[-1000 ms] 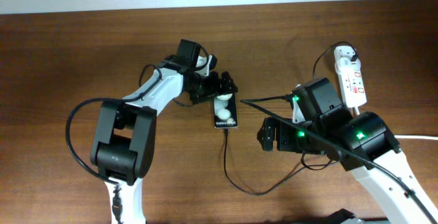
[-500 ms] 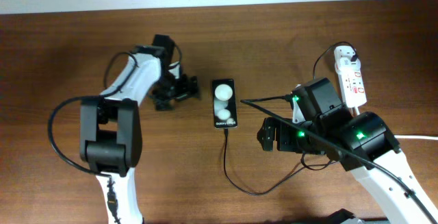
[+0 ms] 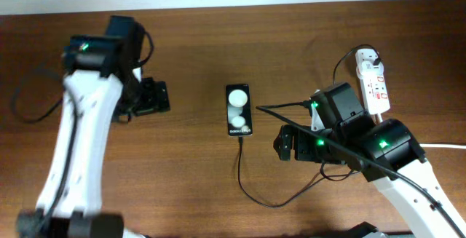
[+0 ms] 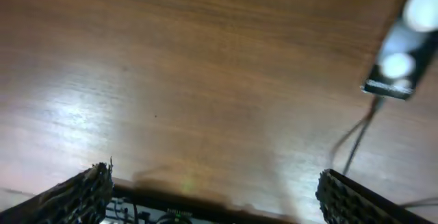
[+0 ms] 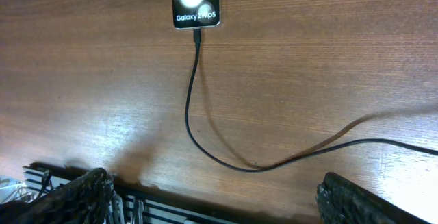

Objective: Plug charger to phone and switch on socket
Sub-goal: 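Open the left gripper and withdraw the left arm from the phone, then move the right gripper over the white power strip's switch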

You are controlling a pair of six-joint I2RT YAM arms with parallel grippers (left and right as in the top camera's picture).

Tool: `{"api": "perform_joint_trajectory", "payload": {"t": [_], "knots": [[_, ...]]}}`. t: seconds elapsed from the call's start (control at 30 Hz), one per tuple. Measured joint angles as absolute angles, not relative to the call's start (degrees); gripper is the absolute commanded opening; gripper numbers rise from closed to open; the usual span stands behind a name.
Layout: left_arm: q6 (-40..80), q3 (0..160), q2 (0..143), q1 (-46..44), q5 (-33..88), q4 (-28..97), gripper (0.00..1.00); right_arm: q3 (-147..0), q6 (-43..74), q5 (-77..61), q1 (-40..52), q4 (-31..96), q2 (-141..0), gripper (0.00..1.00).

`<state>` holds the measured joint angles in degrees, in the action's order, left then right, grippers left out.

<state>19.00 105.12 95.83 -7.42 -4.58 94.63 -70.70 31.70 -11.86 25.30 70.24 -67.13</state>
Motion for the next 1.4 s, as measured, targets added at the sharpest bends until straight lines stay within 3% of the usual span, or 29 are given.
{"api": "perform_joint_trajectory", "payload": {"t": [0.2,0.37,0.57,0.8,1.07,1.27,1.3,1.4], "knots": [[19.0,104.64,73.58,-7.42,-6.0,96.71,0.99,-70.72,31.7,-11.84,25.32,70.24,-67.13,0.99],[19.0,95.26,49.69,-7.42,-6.15,96.38,0.99,-70.76,31.7,-11.84,25.3,70.24,-67.13,0.99],[19.0,91.72,31.83,-7.42,-6.48,96.86,0.99,-70.78,31.73,-11.81,25.3,70.28,-67.13,0.99],[19.0,91.61,17.61,-7.42,-9.52,96.86,0.99,-70.81,31.7,-11.84,25.3,70.26,-67.13,0.99],[19.0,91.55,11.73,-7.25,-9.96,96.82,0.99,-70.81,31.73,-11.84,25.3,70.28,-67.13,0.99],[19.0,89.78,4.45,-1.37,-11.22,96.68,0.99,-70.81,31.7,-11.86,25.3,70.26,-67.13,0.99],[19.03,89.78,3.31,-0.8,-11.22,96.68,0.99,-70.81,31.68,-11.84,25.3,70.24,-67.13,0.94],[19.0,89.78,1.17,-0.56,-11.25,96.73,0.99,-70.81,31.73,-11.33,25.3,68.55,-67.13,0.48]]}}
